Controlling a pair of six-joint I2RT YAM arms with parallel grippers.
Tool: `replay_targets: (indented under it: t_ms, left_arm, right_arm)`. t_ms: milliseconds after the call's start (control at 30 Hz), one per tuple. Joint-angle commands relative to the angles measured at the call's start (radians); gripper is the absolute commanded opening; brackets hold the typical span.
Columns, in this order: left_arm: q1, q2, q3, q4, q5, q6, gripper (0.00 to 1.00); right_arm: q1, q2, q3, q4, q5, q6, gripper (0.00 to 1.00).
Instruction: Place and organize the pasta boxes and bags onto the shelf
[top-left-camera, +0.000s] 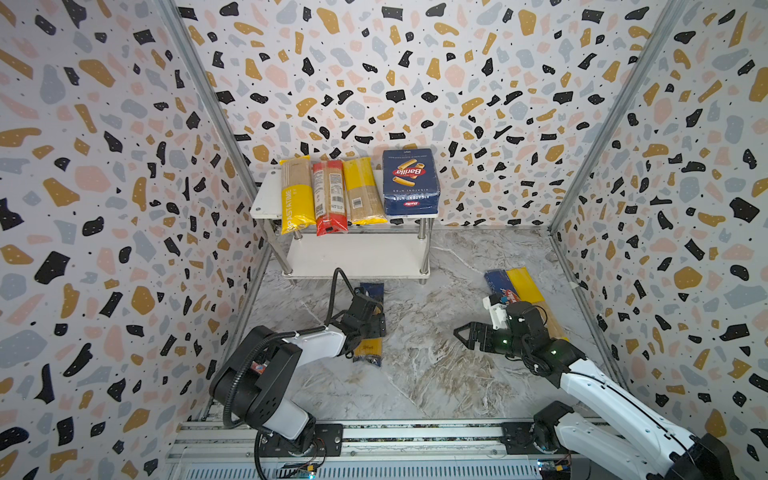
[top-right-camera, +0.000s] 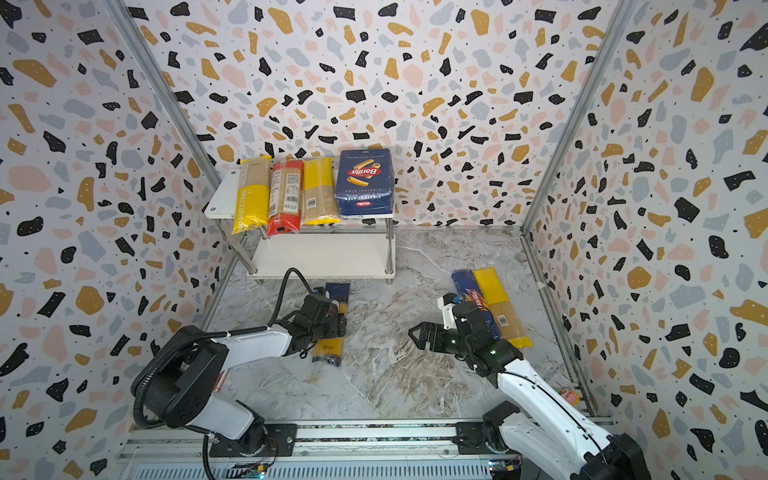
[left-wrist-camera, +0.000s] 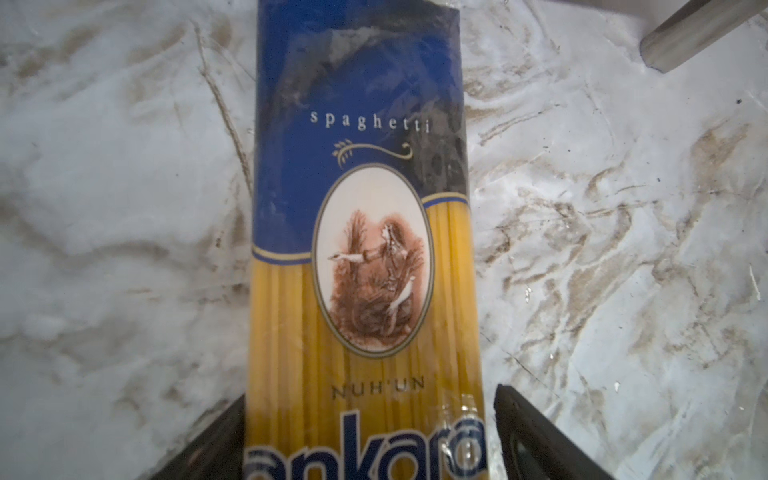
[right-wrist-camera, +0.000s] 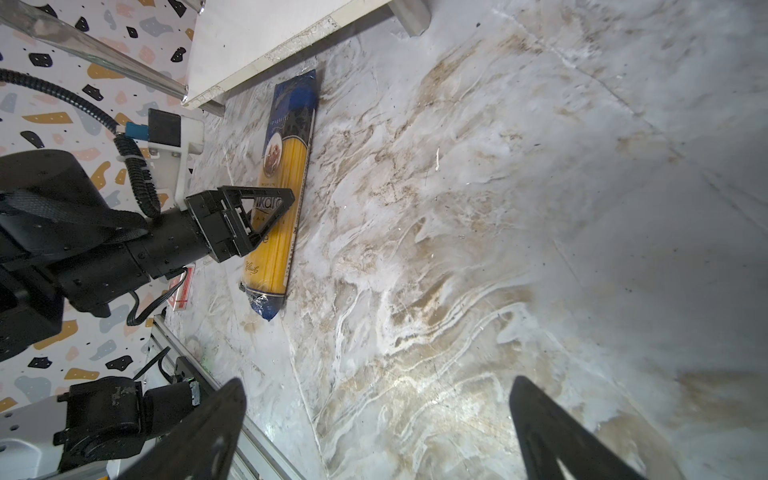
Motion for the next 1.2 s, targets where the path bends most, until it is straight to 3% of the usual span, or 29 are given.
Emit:
replay_targets:
  t_ms: [0, 367, 467, 633, 767, 800, 1167]
  left_arm:
    - [-0.024, 0.088, -0.075, -0.167, 0.12, -0.049, 0.82]
    - [-0.111, 0.233, -0.067, -0.126, 0.087, -0.08, 0.76]
    - [-0.116, 0.277, -0.072, -0.103, 0.098, -0.082, 0.69]
    - [-0.124, 0.312, -0.1, -0.07, 0.113, -0.085, 0.4]
    - [-0.132, 0.308, -0.119, -0.061, 0.125, -0.088, 0.06]
    - [-0.139, 0.302, -0.12, -0.064, 0.13, -0.088, 0.01]
    - [-0.25, 0.053, -0.125, -0.225, 0.09, -0.131, 0.0]
  right_arm:
    - [-0.031, -0.031, -0.007, 0.001, -0.052, -0.022, 0.99]
    - [-0.096, -0.056, -0.006, -0.037, -0.086, -0.055, 0.99]
    - [-0.107, -0.056, -0.009, -0.04, -0.095, -0.06, 0.99]
    - [-0.12, -0.06, -0.009, -0.052, -0.101, -0.066, 0.99]
    - [-0.126, -0.061, -0.009, -0.05, -0.106, -0.066, 0.99]
    - [-0.127, -0.061, -0.009, -0.05, -0.106, -0.066, 0.99]
    - [-0.128, -0.093, -0.005, -0.07, -0.108, -0.061, 0.99]
